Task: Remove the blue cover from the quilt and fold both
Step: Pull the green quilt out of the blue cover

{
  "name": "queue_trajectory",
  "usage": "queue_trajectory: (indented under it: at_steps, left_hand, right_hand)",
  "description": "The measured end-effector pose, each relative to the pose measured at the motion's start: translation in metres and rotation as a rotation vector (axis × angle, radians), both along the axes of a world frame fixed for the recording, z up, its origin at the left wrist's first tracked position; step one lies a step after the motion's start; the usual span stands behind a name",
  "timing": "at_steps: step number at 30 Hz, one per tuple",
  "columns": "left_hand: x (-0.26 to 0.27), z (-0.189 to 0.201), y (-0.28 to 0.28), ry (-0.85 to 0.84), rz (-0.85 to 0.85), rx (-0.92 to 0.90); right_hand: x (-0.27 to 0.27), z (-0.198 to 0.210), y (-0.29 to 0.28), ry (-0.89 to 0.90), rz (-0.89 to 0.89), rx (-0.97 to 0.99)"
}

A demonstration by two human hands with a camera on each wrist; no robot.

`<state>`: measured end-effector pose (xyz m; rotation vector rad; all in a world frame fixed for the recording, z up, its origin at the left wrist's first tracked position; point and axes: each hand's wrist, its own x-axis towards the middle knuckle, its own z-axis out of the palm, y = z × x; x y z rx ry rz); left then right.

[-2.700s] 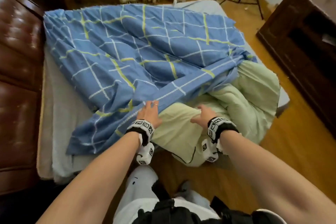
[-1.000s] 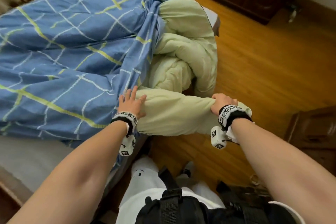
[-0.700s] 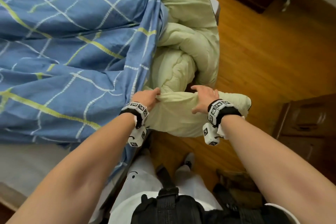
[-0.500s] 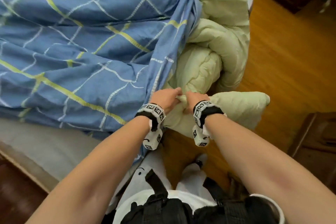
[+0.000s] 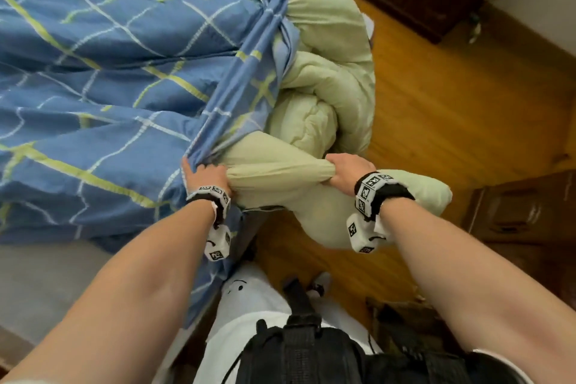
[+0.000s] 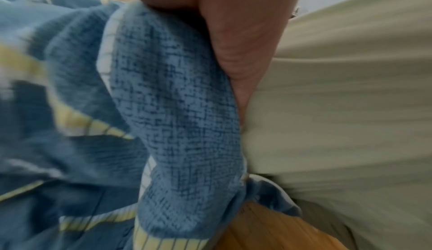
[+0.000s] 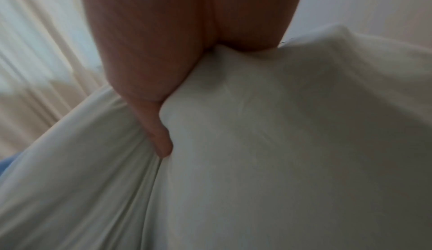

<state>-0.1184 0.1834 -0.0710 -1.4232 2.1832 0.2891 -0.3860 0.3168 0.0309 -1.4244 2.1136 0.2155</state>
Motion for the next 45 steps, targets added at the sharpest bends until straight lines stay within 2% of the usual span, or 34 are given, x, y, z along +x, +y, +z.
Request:
queue_trajectory:
  at_steps: [4, 8, 10, 12, 14, 17, 19, 21, 24, 28, 35, 40, 43, 45]
  left_hand:
    - [-0.001, 0.016, 0.014, -0.082, -0.024, -0.053]
    - [-0.037, 0.029, 0.042, -0.041, -0.086, -0.074]
    - [-0.045, 0.035, 0.048, 0.015, -0.099, -0.121]
    - [-0.042, 0.048, 0.043, 0.069, -0.110, -0.160]
    - [-0.035, 0.061, 0.034, 0.103, -0.153, -0.181]
    - [-0.026, 0.075, 0.020, 0.155, -0.196, -0.200]
    - [-0.018, 0.074, 0.012, 0.180, -0.210, -0.210]
    - [-0.006, 0.066, 0.005, 0.213, -0.198, -0.207]
    - [0.014, 0.049, -0.009, 0.237, -0.136, -0.212]
    - [0.045, 0.036, -0.031, 0.178, 0.025, -0.220]
    - [0.069, 0.045, -0.084, 0.162, -0.004, -0.293]
    - [0.068, 0.043, -0.081, 0.174, 0.037, -0.250]
    - [0.068, 0.033, -0.057, 0.293, 0.076, -0.223]
    - [0.068, 0.026, -0.040, 0.393, 0.121, -0.277]
  right_hand:
    - [-0.045, 0.011, 0.047, 0.071, -0.126, -0.025]
    - [-0.084, 0.002, 0.095, 0.182, -0.247, 0.020]
    - [-0.089, -0.007, 0.099, 0.242, -0.299, 0.061]
    - [-0.077, -0.018, 0.084, 0.259, -0.300, 0.074]
    - [-0.043, -0.030, 0.051, 0.171, -0.159, 0.057]
    - [0.039, -0.047, -0.010, -0.012, 0.080, 0.011]
    - [0.085, -0.054, -0.044, -0.070, 0.107, 0.039]
    - [0.103, -0.059, -0.067, -0.034, 0.107, 0.059]
    - [0.097, -0.056, -0.084, 0.120, 0.068, 0.020]
    - [0.074, -0.019, -0.098, 0.235, -0.040, -0.083]
    - [0.038, 0.047, -0.124, 0.340, -0.067, -0.212]
    - [0.039, 0.047, -0.133, 0.285, -0.194, -0.220]
    - [0.042, 0.043, -0.139, 0.253, -0.250, -0.219]
    - [0.042, 0.040, -0.143, 0.259, -0.264, -0.208]
